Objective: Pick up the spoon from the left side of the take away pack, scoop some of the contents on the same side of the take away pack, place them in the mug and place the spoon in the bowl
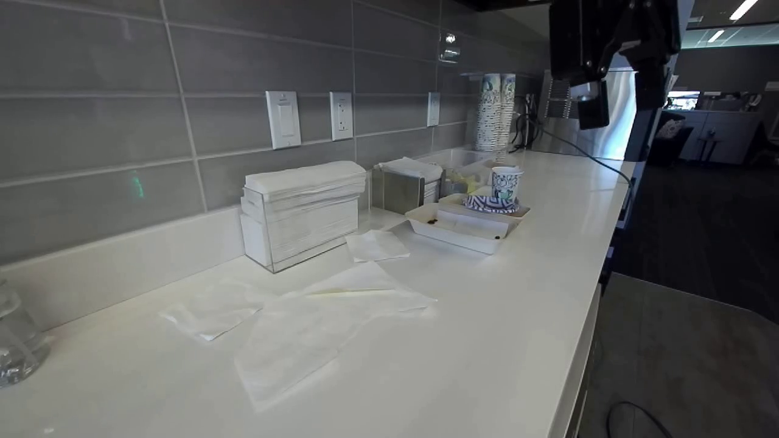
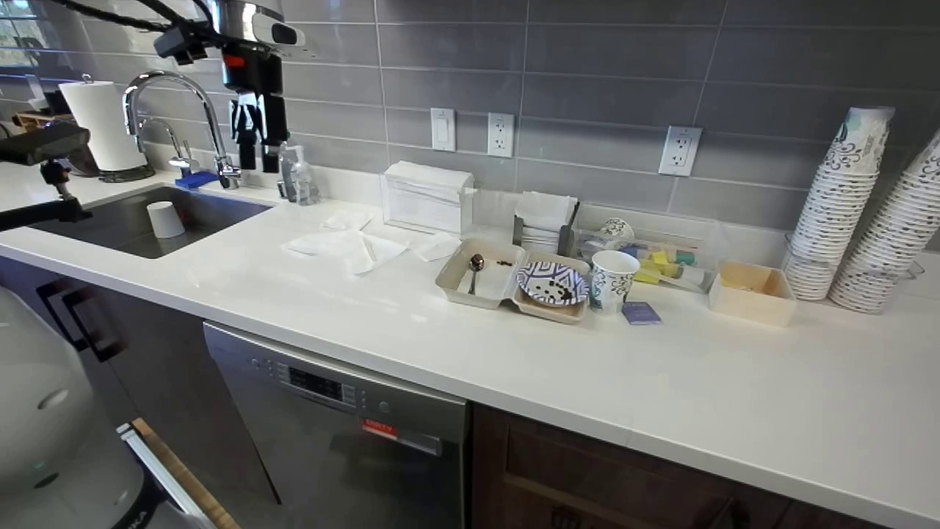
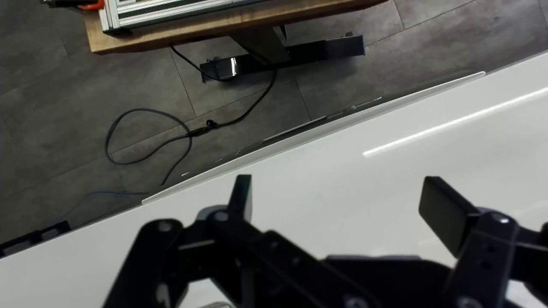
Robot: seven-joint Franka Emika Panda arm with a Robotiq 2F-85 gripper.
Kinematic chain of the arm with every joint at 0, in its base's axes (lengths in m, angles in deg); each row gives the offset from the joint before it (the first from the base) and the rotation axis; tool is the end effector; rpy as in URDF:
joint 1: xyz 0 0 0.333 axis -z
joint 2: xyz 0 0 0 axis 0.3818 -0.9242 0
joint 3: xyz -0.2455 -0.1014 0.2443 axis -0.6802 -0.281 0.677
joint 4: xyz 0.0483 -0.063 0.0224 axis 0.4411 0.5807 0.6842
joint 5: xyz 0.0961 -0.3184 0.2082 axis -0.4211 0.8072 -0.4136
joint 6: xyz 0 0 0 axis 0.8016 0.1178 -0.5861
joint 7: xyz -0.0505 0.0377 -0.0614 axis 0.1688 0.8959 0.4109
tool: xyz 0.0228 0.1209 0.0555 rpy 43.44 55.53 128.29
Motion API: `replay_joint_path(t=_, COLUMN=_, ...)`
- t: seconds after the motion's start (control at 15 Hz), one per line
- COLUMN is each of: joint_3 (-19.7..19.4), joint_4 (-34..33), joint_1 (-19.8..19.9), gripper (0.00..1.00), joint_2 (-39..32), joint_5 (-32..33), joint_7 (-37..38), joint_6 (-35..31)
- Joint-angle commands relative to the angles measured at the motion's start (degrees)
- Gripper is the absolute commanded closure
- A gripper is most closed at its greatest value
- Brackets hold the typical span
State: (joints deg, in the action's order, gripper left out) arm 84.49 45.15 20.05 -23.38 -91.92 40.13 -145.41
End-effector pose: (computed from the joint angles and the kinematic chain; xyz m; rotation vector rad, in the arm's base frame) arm 0.3490 0.1432 0.5617 2.9650 -0.2379 -0.3331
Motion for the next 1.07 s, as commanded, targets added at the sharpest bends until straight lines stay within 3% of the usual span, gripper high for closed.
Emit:
replay_joint_path(t=0.0, joint_3=-2.5, joint_4=0.1, joint_1=-1.1, gripper=0.00, joint_2=-3.4, joint_5=1.4, joint_7=-5.8, joint_6=-6.6)
replay_joint_path(t=0.33, joint_3=-5.1, joint_4=1.5, joint_1=0.0, gripper=0.00, joint_2=-8.4, joint_5=6.1, joint_7=-11.3, joint_6=-23.1)
replay_joint_path(t=0.67, joint_3=-10.4, joint_4=-0.4, joint_1=1.6, gripper=0.00, joint_2=-15.5, joint_5=12.0, joint_7=-19.4, joint_6=-27.7)
replay_joint_path(t=1.0, joint_3=-15.1, joint_4=-2.7, joint_1=2.5, gripper=0.00, joint_2=-22.5, joint_5=12.7, joint_7=-32.8, joint_6=-32.3)
